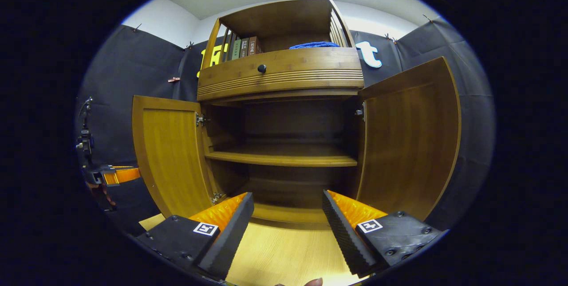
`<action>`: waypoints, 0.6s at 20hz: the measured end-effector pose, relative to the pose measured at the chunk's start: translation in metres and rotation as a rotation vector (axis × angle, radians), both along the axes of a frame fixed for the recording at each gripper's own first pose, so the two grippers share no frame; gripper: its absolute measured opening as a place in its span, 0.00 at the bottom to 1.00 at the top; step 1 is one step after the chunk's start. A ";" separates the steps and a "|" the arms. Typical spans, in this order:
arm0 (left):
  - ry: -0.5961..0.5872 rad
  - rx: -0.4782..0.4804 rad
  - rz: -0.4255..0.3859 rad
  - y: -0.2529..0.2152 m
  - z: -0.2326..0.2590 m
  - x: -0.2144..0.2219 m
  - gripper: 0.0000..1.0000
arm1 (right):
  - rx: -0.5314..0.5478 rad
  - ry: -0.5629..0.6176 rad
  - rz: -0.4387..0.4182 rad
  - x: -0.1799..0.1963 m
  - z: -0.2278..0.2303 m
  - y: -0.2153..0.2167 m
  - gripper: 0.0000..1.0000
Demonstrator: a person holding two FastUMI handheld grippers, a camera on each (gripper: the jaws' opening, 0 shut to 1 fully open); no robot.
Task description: Open the right door of the double-door shoe cabinet with the right hand, and open the left door with the left hand.
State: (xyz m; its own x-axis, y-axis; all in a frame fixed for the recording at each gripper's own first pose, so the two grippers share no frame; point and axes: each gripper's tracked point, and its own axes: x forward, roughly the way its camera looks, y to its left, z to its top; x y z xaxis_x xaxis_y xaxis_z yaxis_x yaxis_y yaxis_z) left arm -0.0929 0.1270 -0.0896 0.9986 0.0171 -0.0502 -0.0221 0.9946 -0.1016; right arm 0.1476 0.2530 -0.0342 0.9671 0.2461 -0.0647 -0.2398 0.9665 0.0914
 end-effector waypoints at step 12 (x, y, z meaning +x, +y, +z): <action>-0.081 -0.003 -0.009 -0.068 0.045 0.004 0.95 | -0.019 -0.071 -0.072 0.004 0.026 -0.018 0.98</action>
State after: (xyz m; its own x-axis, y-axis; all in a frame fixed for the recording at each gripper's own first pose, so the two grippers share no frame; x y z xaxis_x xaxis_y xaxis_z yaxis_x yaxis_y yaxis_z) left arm -0.0884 0.0592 -0.0450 0.9995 0.0079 0.0312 -0.0046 0.9944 -0.1055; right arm 0.1514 0.2352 -0.0083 0.9845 0.1753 0.0008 -0.1751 0.9829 0.0576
